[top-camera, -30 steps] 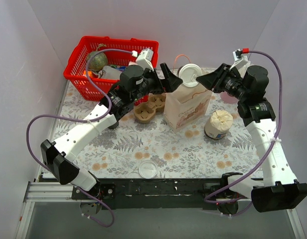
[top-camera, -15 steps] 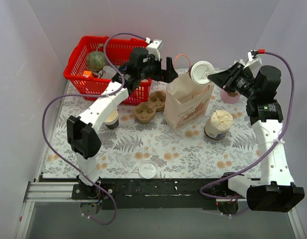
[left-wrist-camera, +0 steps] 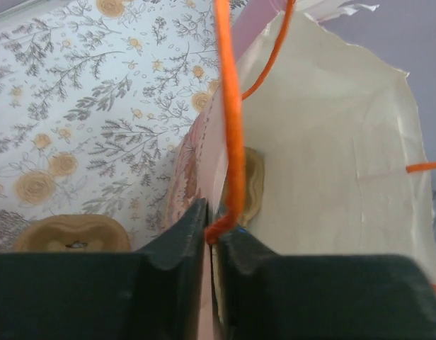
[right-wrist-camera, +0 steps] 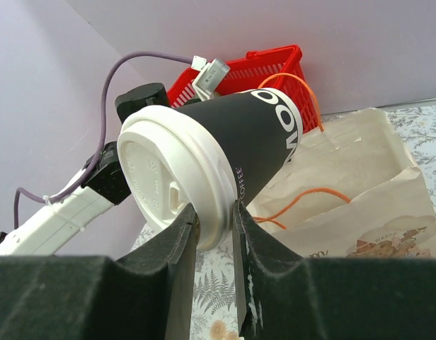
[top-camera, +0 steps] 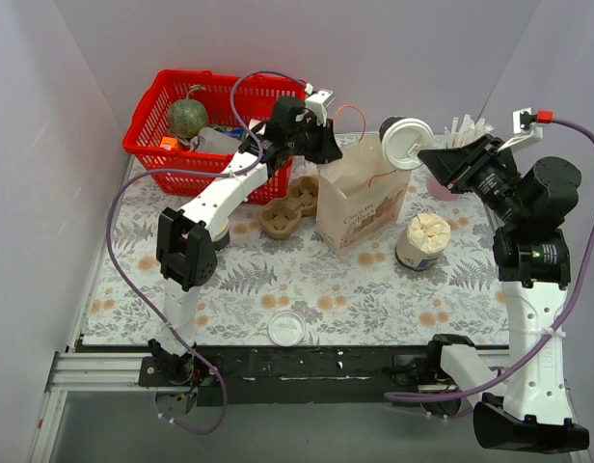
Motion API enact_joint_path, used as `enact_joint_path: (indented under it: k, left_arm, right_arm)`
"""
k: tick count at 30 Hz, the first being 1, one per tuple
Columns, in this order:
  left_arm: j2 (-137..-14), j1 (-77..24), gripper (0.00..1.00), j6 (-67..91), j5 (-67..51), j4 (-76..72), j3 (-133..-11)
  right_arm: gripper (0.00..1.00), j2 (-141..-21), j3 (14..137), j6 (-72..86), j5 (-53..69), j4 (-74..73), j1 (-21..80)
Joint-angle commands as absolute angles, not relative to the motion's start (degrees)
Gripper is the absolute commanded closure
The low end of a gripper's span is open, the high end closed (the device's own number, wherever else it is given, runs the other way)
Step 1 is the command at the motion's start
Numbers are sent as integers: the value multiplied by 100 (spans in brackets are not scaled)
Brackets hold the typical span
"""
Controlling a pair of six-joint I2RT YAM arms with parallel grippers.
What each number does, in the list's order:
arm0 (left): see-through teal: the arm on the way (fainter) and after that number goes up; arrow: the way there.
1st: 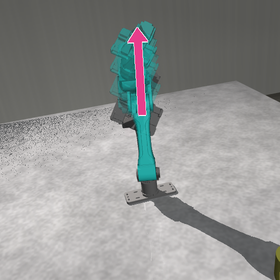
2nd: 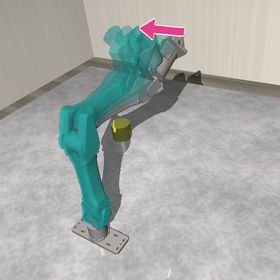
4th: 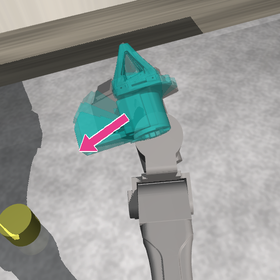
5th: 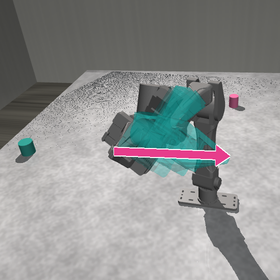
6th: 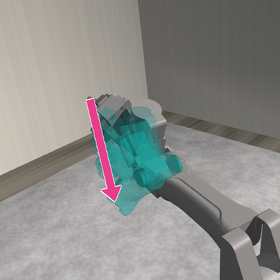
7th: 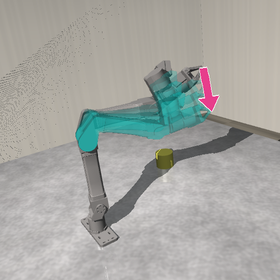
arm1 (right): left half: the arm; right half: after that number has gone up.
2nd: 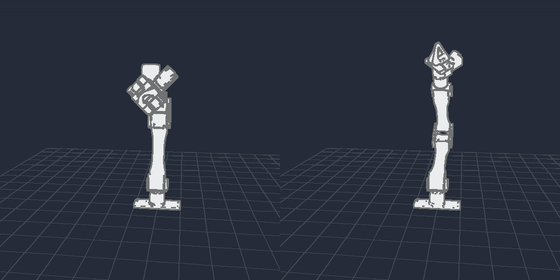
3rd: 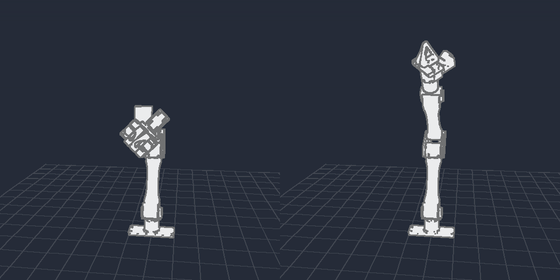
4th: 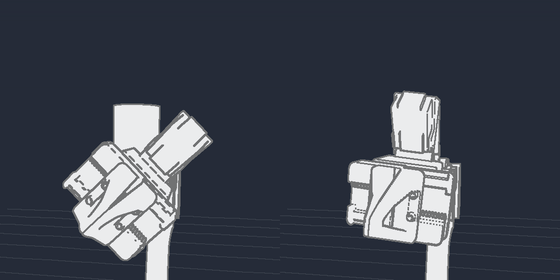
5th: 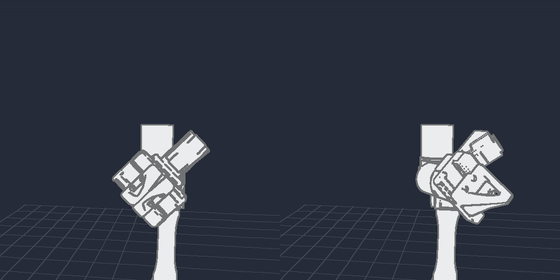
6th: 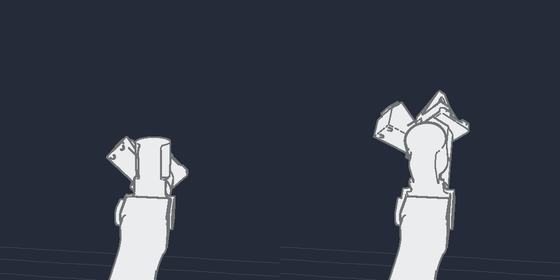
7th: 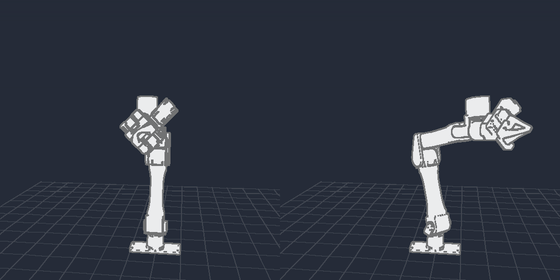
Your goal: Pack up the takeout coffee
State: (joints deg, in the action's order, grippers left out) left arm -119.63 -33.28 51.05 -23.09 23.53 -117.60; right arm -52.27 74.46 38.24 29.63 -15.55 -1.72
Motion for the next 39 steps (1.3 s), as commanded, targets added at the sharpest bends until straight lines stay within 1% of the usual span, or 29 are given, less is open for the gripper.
enact_joint_path:
  k: [1,2,5,6,8,10,12,13,17,20,24,26,27,31,32,34,39]
  left_arm:
    - [-11559,-3331,96,5386,-2364,2364,-11857]
    - [-11462,-3357,100,5466,-2338,2338,-11778]
    - [-11031,-3506,100,5887,-1795,2294,-11339]
    - [-10935,-3559,100,6071,-1184,2311,-11190]
    - [-10619,-3717,100,6606,-785,2381,-10865]
    - [-10381,-3936,100,7064,-75,2426,-10479]
    - [-10108,-4130,100,7610,385,2434,-10267]
    - [-10055,-4348,100,7768,952,2495,-10205]
    - [-9967,-4930,100,8550,2360,3355,-10388]
    - [-9792,-5071,100,9279,2741,3594,-10231]
    - [-9405,-5177,100,10254,2979,3489,-9337]
    - [-9229,-5264,100,10913,3119,3524,-9098]
    - [-9168,-5343,100,11073,3442,3516,-8888]
    - [-9009,-5799,99,11355,3989,3594,-8859]
    - [-8965,-5914,100,11460,4138,3647,-8868]
    - [-8912,-6264,100,11531,4759,3665,-8886]
    - [-8851,-6574,100,12426,5291,3911,-8728]
  right_arm:
    - [97,-5290,7523,3647,2830,-1652,-193]
    - [97,-5326,7532,3656,2856,-1644,-202]
    - [97,-5414,7559,3709,2918,-1530,-202]
    - [97,-5414,7541,3718,2892,-1503,-202]
    - [97,-5432,7550,3718,2804,-1477,-202]
    - [97,-5449,7585,3718,2812,-1485,-202]
    - [97,-5449,7594,3726,2883,-1485,-202]
    - [97,-5458,7611,3727,2918,-1477,-202]
    - [97,-5484,7681,3762,3023,-1485,-202]
    - [97,-5484,7647,3814,3155,-1459,-202]
    - [97,-5484,7629,3858,3278,-1406,-202]
    - [97,-5476,7603,3885,3331,-1380,-202]
    - [97,-5467,7603,3876,3331,-1389,-202]
    - [97,-5432,7541,3885,3322,-1362,-202]
    - [97,-5440,7541,3893,3331,-1362,-202]
    - [97,-5458,7550,3902,3357,-1362,-202]
    - [97,-5467,7479,4008,3524,-1257,-202]
